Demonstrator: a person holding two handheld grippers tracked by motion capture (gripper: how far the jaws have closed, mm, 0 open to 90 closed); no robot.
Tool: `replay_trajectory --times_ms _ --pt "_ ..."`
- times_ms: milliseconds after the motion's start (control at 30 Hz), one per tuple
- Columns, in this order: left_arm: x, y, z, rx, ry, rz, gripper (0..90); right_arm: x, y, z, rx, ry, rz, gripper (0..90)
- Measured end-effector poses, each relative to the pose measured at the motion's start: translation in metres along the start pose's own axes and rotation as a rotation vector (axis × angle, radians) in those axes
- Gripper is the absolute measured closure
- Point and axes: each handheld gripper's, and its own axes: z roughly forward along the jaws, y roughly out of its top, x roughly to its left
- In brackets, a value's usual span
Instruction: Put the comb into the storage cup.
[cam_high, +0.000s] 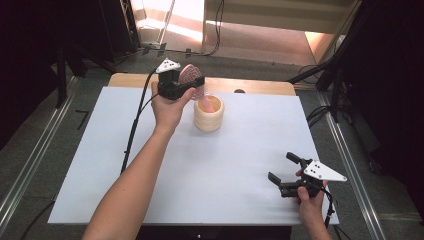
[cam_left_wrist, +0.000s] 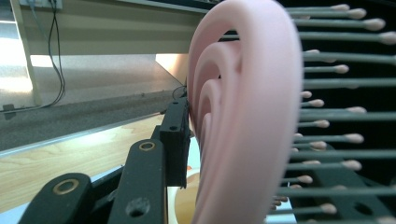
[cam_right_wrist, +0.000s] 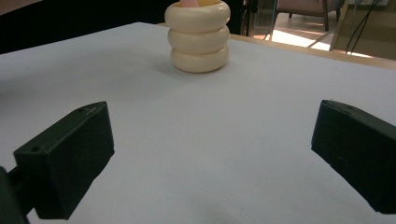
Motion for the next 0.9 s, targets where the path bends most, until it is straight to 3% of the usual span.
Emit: replay_trajectory --times_ms 900 --pt "0.002 -0.029 0.025 0.043 -0.005 -0.043 61.5 0.0 -0.001 0.001 0.004 0.0 -0.001 0.0"
